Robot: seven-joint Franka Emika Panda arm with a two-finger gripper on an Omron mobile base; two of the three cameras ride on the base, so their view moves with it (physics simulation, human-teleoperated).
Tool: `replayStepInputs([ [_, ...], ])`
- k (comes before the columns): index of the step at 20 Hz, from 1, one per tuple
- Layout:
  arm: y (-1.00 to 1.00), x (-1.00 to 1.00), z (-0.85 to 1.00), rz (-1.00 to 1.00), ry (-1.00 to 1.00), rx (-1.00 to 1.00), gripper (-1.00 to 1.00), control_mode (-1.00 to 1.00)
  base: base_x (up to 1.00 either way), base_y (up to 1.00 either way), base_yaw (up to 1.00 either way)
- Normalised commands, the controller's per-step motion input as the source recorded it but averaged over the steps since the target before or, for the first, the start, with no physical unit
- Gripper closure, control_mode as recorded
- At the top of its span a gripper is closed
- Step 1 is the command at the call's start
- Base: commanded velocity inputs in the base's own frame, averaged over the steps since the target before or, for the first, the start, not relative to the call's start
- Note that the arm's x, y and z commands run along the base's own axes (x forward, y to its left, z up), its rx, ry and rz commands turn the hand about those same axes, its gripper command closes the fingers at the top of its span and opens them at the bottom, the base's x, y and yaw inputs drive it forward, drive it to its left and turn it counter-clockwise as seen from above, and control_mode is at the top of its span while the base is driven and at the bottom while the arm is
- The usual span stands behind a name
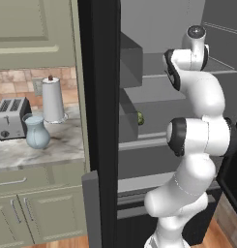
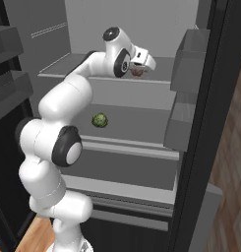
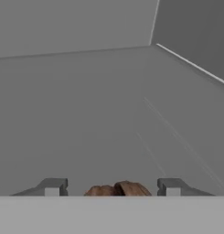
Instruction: Move the artichoke and walnut from the top shelf to the second highest shelf to make space. Then, place the pitcher from the counter on the cleared top shelf.
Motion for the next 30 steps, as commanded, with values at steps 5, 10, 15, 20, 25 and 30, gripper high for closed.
replayStepInputs([
  [5, -0.02, 0.0, -0.28, 0.0, 0.08, 0.0, 1.0, -1.0, 0.0, 0.0, 0.0],
  [10, 0.0, -0.02, -0.45, 0.0, 0.07, 0.0, 1.0, -1.0, 0.0, 0.0, 0.0],
  [15, 0.05, -0.66, -0.66, 0.03, -0.02, -0.01, 1.0, -1.0, 0.0, 0.0, 0.0],
  [20, 0.2, -1.0, -0.26, 0.08, -0.09, 0.0, 1.0, -1.0, 0.0, 0.0, 0.0],
  [25, 0.44, -1.0, 0.0, 0.1, -0.01, 0.0, 1.0, -1.0, 0.0, 0.0, 0.0],
  [30, 0.45, -1.0, 0.0, 0.12, 0.02, -0.02, 1.0, -1.0, 0.0, 0.0, 0.0],
])
